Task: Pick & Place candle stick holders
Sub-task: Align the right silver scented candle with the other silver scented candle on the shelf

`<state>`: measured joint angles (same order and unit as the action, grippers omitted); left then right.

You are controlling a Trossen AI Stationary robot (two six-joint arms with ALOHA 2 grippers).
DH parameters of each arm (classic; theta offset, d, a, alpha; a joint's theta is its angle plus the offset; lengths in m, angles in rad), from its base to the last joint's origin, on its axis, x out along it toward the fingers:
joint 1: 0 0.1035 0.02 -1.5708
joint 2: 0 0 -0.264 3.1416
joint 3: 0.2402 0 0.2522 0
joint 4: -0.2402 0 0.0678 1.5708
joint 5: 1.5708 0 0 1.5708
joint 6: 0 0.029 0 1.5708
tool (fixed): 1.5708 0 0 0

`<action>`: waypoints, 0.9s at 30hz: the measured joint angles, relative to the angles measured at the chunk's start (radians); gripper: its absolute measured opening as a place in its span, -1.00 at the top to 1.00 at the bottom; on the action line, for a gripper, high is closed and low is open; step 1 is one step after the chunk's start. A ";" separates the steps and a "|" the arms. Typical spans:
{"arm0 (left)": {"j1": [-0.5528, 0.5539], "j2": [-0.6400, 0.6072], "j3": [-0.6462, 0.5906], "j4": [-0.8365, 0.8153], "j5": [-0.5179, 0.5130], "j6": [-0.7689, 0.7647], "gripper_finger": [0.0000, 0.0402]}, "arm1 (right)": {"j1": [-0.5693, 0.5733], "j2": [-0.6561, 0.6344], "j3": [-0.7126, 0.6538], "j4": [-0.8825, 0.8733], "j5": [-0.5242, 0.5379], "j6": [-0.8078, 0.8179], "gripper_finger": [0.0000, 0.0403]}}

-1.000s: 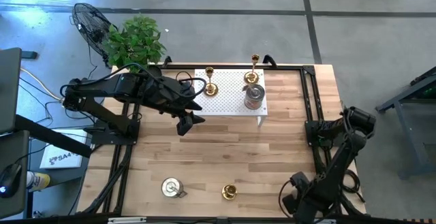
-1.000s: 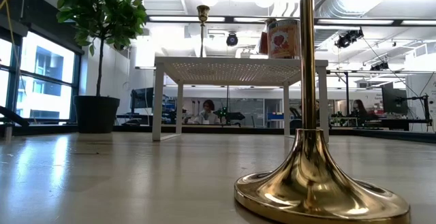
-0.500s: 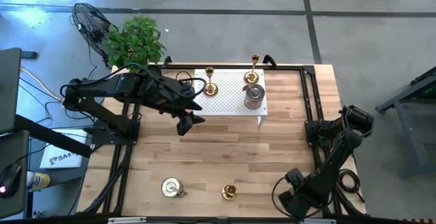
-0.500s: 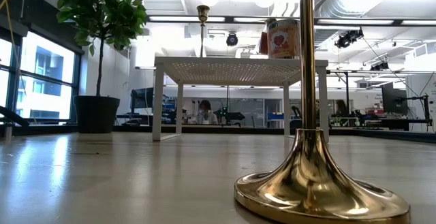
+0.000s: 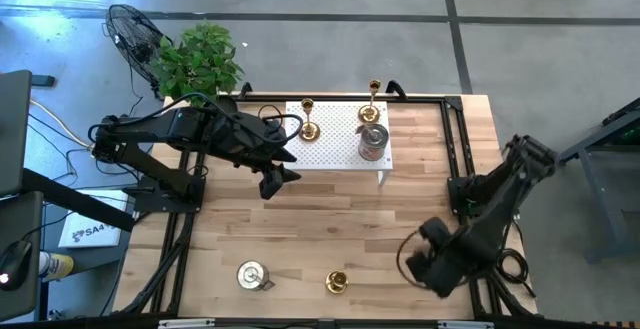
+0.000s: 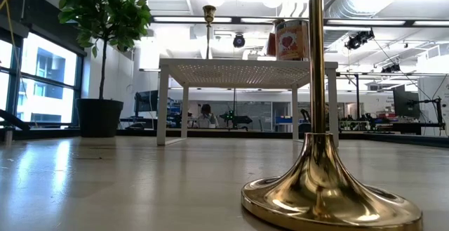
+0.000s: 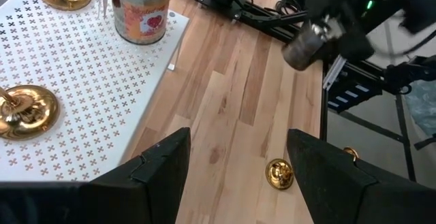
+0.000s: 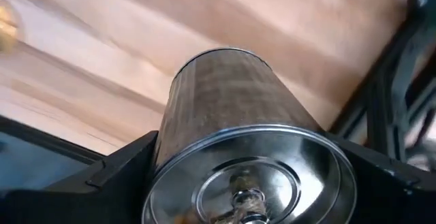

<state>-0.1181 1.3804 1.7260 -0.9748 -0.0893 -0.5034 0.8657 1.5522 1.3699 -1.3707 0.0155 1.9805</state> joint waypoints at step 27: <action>-0.001 0.000 0.000 -0.103 0.080 -0.094 -0.20 | -0.612 0.022 0.678 -0.173 0.375 -1.065 -0.75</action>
<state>-0.1187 1.3804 1.7260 -1.0779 -0.0096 -0.5970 0.2540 1.5744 2.0475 -1.5439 0.3902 0.9158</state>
